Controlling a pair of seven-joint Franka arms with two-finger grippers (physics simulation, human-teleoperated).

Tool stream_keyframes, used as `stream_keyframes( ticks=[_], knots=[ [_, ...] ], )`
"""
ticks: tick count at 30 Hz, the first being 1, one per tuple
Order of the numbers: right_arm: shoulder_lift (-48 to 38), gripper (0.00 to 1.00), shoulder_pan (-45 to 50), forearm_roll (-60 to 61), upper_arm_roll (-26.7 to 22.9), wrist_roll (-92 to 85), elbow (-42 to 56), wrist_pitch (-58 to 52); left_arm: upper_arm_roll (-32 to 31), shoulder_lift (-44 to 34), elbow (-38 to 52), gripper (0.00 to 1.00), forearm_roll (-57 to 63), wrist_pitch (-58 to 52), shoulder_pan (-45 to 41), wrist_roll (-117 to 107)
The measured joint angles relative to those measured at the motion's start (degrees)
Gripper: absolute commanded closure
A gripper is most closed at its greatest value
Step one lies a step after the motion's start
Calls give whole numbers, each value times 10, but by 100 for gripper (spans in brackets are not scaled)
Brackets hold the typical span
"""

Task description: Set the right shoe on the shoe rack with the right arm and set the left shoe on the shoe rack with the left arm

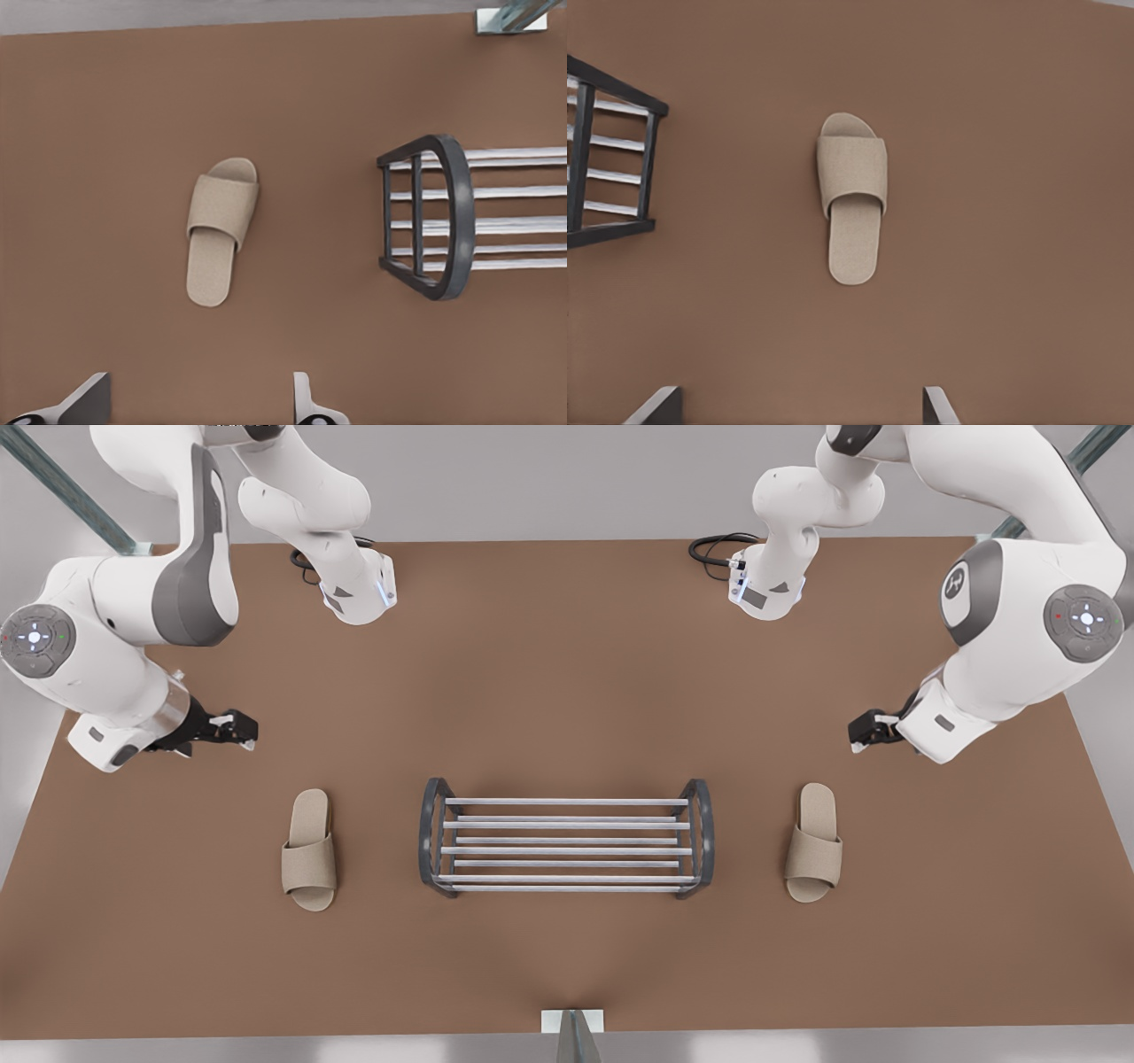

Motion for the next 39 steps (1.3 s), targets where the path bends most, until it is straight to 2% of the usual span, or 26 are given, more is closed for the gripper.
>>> stream_keyframes(
  ticks=[3,4,7,9,11,14,19,26,31,39],
  knots=[
    [0,0,-5,-1,-1,3,-25,38,3,-4,-15,0,-4,14,-1,4],
    [-4,0,-8,1,-1,4,-61,62,7,-25,-62,0,-6,31,-1,5],
    [-37,0,-21,4,-1,6,-208,167,11,-138,-325,0,1,148,3,9],
    [-20,0,-25,6,-1,7,-254,238,11,-182,-456,0,15,246,6,11],
    [6,0,-31,7,-1,6,-289,314,11,-199,-545,0,23,352,3,12],
    [29,0,-35,7,-1,5,-356,426,21,-191,-618,0,28,508,-1,14],
    [48,0,-42,7,-2,3,-421,596,24,-128,-660,0,26,729,2,4],
    [110,0,-51,5,-3,-15,-408,729,23,-19,-666,0,31,958,0,-27],
    [127,0,-53,1,-3,-30,-400,775,23,33,-659,0,39,1045,0,-43],
    [161,0,-71,-2,-2,-53,-383,800,24,96,-624,0,53,1107,1,-60]
  ],
)
